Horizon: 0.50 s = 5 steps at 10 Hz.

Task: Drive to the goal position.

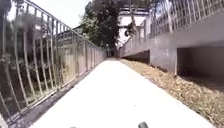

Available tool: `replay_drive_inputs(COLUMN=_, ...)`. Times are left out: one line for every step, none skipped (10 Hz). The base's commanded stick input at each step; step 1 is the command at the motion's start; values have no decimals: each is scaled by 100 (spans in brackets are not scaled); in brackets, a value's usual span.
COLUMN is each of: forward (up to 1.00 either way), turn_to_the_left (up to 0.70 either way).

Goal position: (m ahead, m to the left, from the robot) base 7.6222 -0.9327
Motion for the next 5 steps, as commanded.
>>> replay_drive_inputs(forward=50, turn_to_the_left=0)
replay_drive_inputs(forward=50, turn_to_the_left=0)
replay_drive_inputs(forward=50, turn_to_the_left=0)
replay_drive_inputs(forward=50, turn_to_the_left=-11)
replay_drive_inputs(forward=50, turn_to_the_left=-31)
